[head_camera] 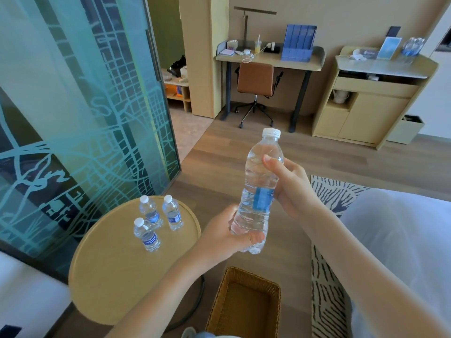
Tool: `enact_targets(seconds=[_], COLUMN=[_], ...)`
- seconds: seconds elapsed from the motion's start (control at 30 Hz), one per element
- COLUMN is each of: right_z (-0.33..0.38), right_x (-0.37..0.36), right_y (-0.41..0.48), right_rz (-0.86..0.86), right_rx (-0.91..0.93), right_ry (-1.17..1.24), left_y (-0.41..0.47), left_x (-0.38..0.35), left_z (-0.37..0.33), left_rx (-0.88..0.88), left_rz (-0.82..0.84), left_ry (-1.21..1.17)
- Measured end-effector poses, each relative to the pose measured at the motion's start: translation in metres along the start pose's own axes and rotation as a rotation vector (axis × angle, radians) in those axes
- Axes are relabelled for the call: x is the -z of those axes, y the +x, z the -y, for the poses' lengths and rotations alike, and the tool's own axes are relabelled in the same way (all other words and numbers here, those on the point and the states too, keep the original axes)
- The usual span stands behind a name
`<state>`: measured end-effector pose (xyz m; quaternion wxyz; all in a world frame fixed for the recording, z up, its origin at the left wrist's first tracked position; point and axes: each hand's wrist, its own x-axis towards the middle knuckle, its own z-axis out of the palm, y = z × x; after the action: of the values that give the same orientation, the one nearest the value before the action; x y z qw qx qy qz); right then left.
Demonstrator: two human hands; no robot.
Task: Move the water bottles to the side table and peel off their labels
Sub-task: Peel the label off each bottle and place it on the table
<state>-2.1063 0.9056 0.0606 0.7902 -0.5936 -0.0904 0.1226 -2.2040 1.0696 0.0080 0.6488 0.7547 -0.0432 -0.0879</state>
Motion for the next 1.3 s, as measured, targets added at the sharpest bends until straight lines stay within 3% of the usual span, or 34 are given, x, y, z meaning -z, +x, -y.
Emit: enact_targets(seconds=[0.2,0.53,0.73,0.97,1.3], right_z=[-0.002,0.002,-0.013,-0.019,-0.025], right_x=[-0.004,0.011,0.017,0.014,0.008], right_y=[0.001,-0.009,-0.022,-0.027,-0.037], right_rz=[0.008,0.172,0.142,-0.038,-0.041], right_rx=[-0.022,-0.094,0.071,0.223,0.351], right_ry=[-0.086,-0.429,-0.658,-0.729,-0.770], left_y=[0.000,-0.014,-0.016,-0.014,-0.008], left_x=[-0.001,0.006,0.015,0.020,0.026], left_z=[0.000,0.008,0.014,0.012,0.014], left_rx=[-0.016,-0.030,-0.020,-0.017,0.004], left_rz=[-0.021,-0.043,-0.083,-0.149,-0.233], left_ry=[-0.032,-0.073,-0.074,-0.070,-0.063])
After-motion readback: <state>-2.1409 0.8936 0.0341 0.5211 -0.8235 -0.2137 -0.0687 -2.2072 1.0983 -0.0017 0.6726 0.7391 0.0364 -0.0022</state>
